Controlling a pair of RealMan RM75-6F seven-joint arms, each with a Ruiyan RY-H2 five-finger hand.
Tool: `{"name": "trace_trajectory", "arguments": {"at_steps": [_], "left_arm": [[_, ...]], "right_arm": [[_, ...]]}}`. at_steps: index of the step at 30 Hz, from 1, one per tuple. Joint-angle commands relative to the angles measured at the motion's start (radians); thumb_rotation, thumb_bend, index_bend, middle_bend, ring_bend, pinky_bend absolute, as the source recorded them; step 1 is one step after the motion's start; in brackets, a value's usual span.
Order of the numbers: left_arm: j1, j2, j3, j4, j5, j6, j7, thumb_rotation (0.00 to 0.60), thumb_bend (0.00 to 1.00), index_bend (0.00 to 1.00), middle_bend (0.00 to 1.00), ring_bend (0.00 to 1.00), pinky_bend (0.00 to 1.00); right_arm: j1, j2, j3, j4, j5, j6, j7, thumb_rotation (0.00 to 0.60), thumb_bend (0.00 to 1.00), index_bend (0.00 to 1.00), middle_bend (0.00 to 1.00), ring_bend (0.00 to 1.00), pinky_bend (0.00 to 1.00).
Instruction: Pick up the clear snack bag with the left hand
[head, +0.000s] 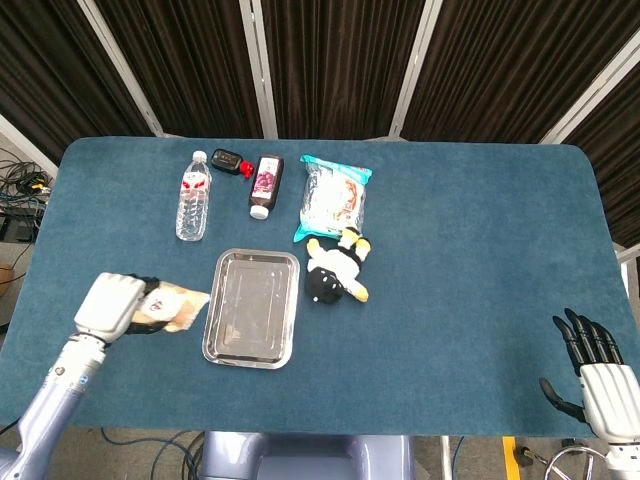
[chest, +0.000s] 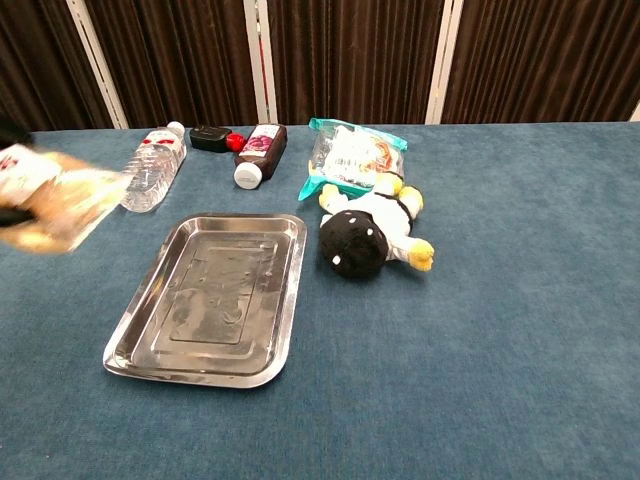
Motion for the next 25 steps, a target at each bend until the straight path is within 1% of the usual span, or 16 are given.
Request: {"name": "trace_trajectory", "arguments": {"at_steps": [1,3,5,7,9,11,13,17,19,21,23,25], "left_arm": [[-0.045,-0.023,-0.011,-0.037,0.004,-0.026,0.069,0.600,0.27,0.48,0.52,0.54,0.63],[-0.070,-0.061,-0.010,-0.037,-0.031,-0.053,0.128,0.600,0.26,0.40,0.44,0.48,0.58],[-0.095,-0.099,-0.012,-0.030,-0.078,-0.068,0.197,0.600,0.22,0.30,0.31,0.38,0.50],[-0.112,-0.120,-0.013,-0.031,-0.123,-0.076,0.246,0.600,0.17,0.23,0.21,0.28,0.42],[-0.121,-0.134,-0.018,-0.035,-0.160,-0.068,0.277,0.600,0.13,0.17,0.13,0.20,0.33],[-0.123,-0.138,-0.020,-0.041,-0.185,-0.052,0.298,0.600,0.11,0.12,0.06,0.13,0.30],[-0.120,-0.135,-0.021,-0.043,-0.202,-0.034,0.301,0.600,0.10,0.10,0.02,0.08,0.28],[-0.101,-0.109,-0.020,-0.045,-0.207,-0.005,0.260,0.600,0.09,0.08,0.01,0.07,0.26],[-0.082,-0.090,-0.013,-0.045,-0.193,0.014,0.226,0.600,0.09,0.07,0.00,0.07,0.25],[-0.036,-0.064,0.006,-0.040,-0.141,0.062,0.155,0.600,0.09,0.05,0.00,0.05,0.23],[0.019,-0.049,0.035,-0.013,-0.068,0.126,0.078,0.600,0.08,0.01,0.00,0.01,0.13],[0.069,-0.047,0.067,0.033,0.005,0.190,0.013,0.600,0.07,0.00,0.00,0.00,0.05]], "right_arm": [[0.000,0.001,0.001,0.000,0.001,0.001,0.004,0.600,0.30,0.00,0.00,0.00,0.08],[0.000,0.003,0.004,0.000,0.003,0.004,0.012,0.600,0.30,0.00,0.00,0.00,0.08],[-0.001,0.006,0.005,0.001,0.005,0.005,0.023,0.600,0.30,0.00,0.00,0.00,0.08],[-0.001,0.009,0.007,0.002,0.007,0.007,0.031,0.600,0.30,0.00,0.00,0.00,0.08],[-0.001,0.011,0.008,0.004,0.007,0.010,0.037,0.600,0.30,0.00,0.00,0.00,0.08],[-0.002,0.011,0.009,0.006,0.008,0.012,0.042,0.600,0.30,0.00,0.00,0.00,0.08],[-0.002,0.012,0.008,0.008,0.009,0.010,0.046,0.600,0.30,0.00,0.00,0.00,0.08],[-0.001,0.014,0.006,0.001,0.012,0.002,0.046,0.600,0.30,0.00,0.00,0.00,0.08],[-0.001,0.014,0.005,-0.002,0.011,0.001,0.042,0.600,0.30,0.00,0.00,0.00,0.08],[0.000,0.013,0.004,-0.002,0.010,-0.002,0.034,0.600,0.30,0.00,0.00,0.00,0.08],[0.001,0.011,0.003,-0.001,0.015,-0.008,0.028,0.600,0.30,0.00,0.00,0.00,0.08],[0.001,0.010,0.005,0.001,0.018,-0.010,0.024,0.600,0.30,0.00,0.00,0.00,0.08]]}}
